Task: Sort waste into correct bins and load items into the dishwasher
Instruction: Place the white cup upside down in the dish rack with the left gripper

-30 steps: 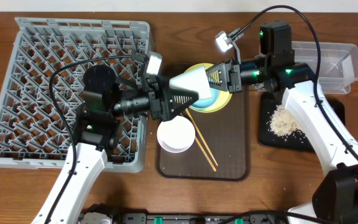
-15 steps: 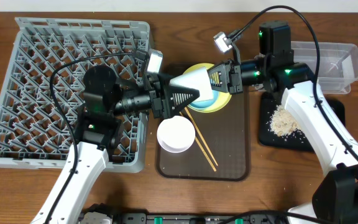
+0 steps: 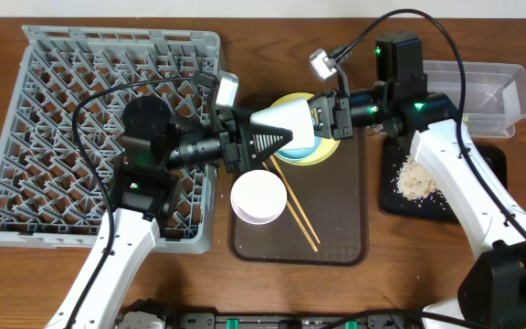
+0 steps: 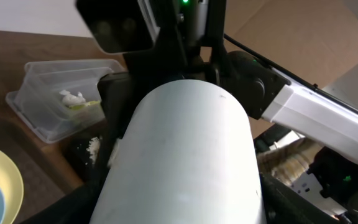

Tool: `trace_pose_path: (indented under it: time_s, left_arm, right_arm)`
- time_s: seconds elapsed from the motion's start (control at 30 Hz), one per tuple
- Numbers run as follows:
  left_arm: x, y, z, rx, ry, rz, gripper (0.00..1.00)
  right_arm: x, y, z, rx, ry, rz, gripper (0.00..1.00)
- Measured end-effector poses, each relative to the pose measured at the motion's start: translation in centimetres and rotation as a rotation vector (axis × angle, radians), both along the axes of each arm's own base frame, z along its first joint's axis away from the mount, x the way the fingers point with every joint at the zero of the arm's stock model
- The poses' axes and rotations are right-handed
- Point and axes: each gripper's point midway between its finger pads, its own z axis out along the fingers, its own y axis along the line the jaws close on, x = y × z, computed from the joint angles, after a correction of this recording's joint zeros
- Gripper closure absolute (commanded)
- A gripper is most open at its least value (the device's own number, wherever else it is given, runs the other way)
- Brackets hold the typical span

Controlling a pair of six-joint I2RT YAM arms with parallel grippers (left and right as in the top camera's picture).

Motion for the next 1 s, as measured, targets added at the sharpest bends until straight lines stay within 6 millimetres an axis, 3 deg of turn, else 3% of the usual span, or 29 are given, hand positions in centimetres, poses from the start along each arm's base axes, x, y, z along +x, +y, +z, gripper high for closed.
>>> trace_pose_path:
  time_s: [0.13,0.27,0.43,0.6,0.8,0.9,1.0]
  left_arm:
    - [-0.2,-0.1,-0.2,0.007,-0.008,-0.010,0.44]
    - [0.2,0.7,-2.1,0.053,0.053,0.018,0.44]
    - [1.8,3.0,-4.7,0.126,0.115,0.125,0.45]
    - [3.7,5.9,-5.8,0.166,0.117,0.245,0.45]
    - [4.6,10.9,-10.7,0.313,0.317,0.464,0.52]
    - [3.7,14.4,-13.3,0.437,0.444,0.607,0.52]
    - [2.2,18.5,-14.1,0.579,0.538,0.764,0.52]
  right_arm:
    - [0.2,0.0,-0.3,-0.014,0.005,-0.014,0.71]
    - [0.7,-0.6,-0.8,-0.035,0.036,-0.045,0.67]
    - [2.5,-3.3,-1.2,-0.048,0.068,-0.131,0.56]
    - [4.1,-6.1,-2.9,-0.115,0.112,-0.244,0.57]
    - [4.6,-8.6,-7.9,-0.371,0.182,-0.391,0.57]
    - [4.4,-9.9,-10.0,-0.499,0.190,-0.435,0.57]
    - [3.7,-11.7,-11.2,-0.633,0.193,-0.476,0.55]
